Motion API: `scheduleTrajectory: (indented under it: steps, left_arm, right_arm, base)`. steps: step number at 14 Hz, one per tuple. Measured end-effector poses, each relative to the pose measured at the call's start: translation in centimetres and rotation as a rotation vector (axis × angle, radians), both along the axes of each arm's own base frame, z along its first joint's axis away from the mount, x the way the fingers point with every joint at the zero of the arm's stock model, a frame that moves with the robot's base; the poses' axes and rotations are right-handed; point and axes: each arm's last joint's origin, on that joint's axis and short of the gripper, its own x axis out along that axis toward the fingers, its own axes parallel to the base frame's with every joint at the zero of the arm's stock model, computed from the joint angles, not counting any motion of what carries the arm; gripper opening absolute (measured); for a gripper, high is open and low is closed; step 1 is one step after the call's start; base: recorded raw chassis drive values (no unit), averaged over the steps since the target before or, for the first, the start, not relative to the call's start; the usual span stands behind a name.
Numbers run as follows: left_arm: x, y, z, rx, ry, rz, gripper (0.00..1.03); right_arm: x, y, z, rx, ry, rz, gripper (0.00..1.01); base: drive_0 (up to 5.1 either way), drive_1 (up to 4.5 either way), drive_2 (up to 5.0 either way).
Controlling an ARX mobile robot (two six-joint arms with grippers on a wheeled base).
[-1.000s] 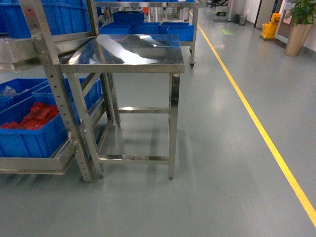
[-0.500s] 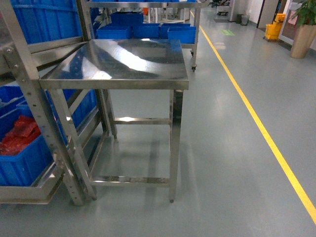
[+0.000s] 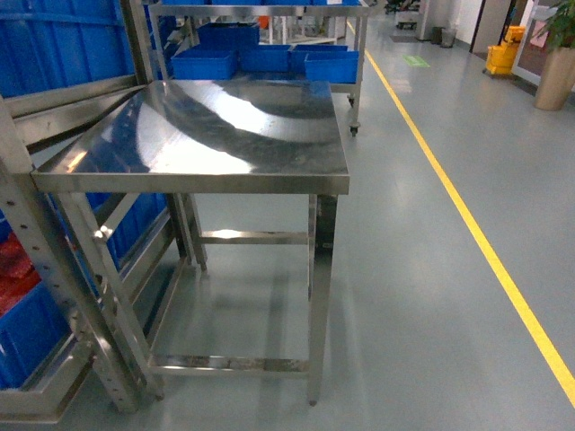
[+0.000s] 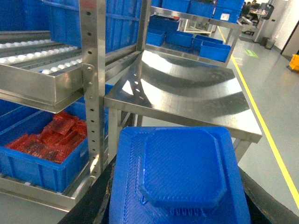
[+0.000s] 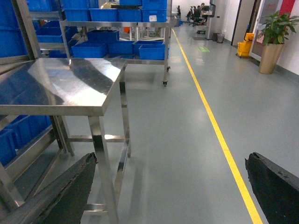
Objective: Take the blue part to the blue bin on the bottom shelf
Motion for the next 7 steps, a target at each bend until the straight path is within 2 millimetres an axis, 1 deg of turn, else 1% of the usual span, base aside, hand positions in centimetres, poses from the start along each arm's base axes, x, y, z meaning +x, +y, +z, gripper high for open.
scheduleTrajectory:
  steps: [6, 7]
  left_arm:
    - [0.00, 0.00, 0.01, -0.001, -0.001, 0.002, 0.43]
    - [0.00, 0.00, 0.01, 0.000, -0.001, 0.001, 0.43]
  right_arm:
    - [0.00, 0.00, -0.04, 0.000, 0.004, 0.000, 0.98]
    - [0.00, 0.00, 0.02, 0.000, -0.002, 0.000, 0.98]
  base:
    - [0.0, 4.31, -4.4]
    - [0.0, 0.00, 0.0]
